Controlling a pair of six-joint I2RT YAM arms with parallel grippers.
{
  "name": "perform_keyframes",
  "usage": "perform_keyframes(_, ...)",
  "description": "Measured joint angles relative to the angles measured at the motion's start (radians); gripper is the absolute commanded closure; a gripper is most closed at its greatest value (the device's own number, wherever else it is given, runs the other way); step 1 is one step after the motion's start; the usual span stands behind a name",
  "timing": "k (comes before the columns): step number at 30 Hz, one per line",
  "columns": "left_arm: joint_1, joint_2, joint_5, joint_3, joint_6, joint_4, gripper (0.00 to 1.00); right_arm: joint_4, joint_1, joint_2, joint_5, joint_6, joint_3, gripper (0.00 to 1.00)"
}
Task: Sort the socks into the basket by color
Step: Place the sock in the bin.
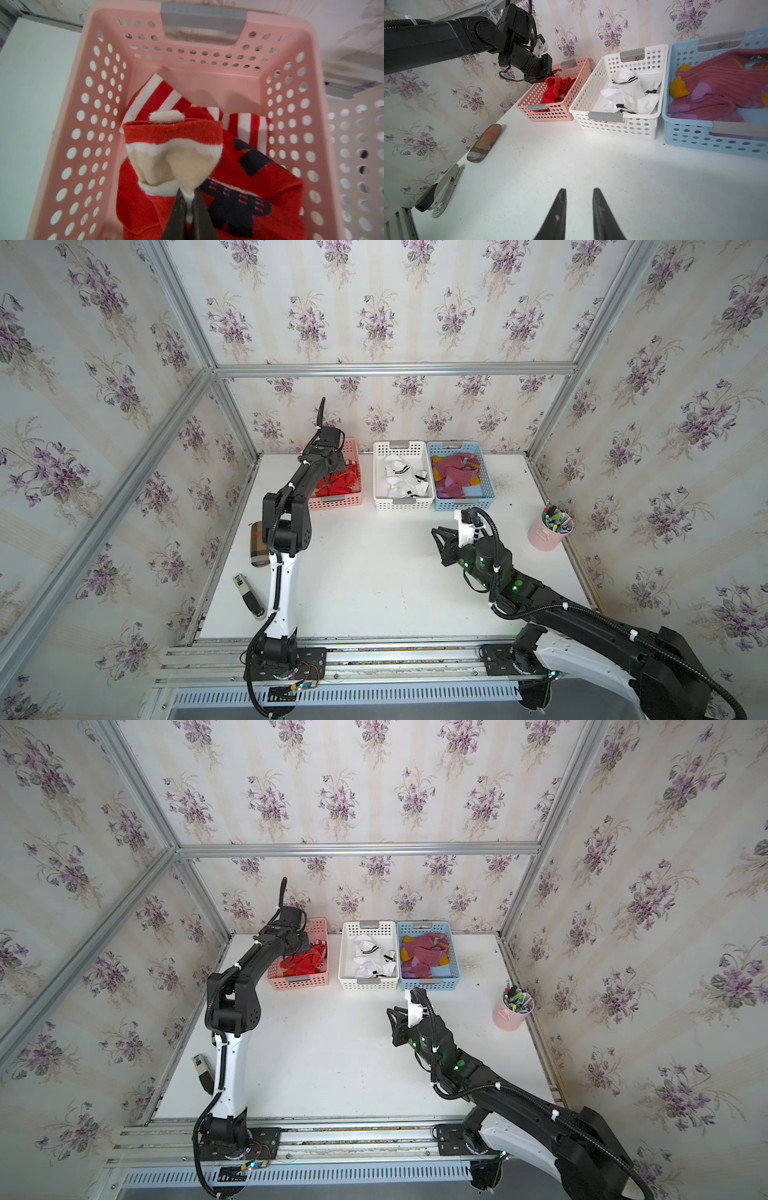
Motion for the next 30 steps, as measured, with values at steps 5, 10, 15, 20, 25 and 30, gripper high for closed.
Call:
perform_keyframes(5,0.036,0.019,-0.005,0.003,0.002,-0.018,0.96,0.0,0.0,0.007,0.001,0.0,0.0,0.76)
perform_keyframes(10,0.067,0.019,-0.006,0.003,0.002,-0.037,0.95,0.001,0.0,0.014,0.004,-0.002,0.0,0.76)
perform_keyframes(15,0.076,0.019,0.012,0.003,0.002,-0.037,0.87,0.002,0.0,0.024,0.004,-0.004,0.003,0.76)
perform_keyframes(20,0.076,0.019,0.077,0.003,0.003,-0.031,0.62,0.002,0.0,0.033,0.004,-0.004,0.004,0.76)
perform_keyframes(25,0.076,0.003,0.13,-0.01,0.006,-0.031,0.52,0.002,0.0,0.035,0.004,-0.004,0.005,0.76)
perform_keyframes(30,0.075,-0.06,0.165,-0.047,0.003,-0.023,0.5,0.002,0.0,0.029,0.003,-0.004,0.005,0.76)
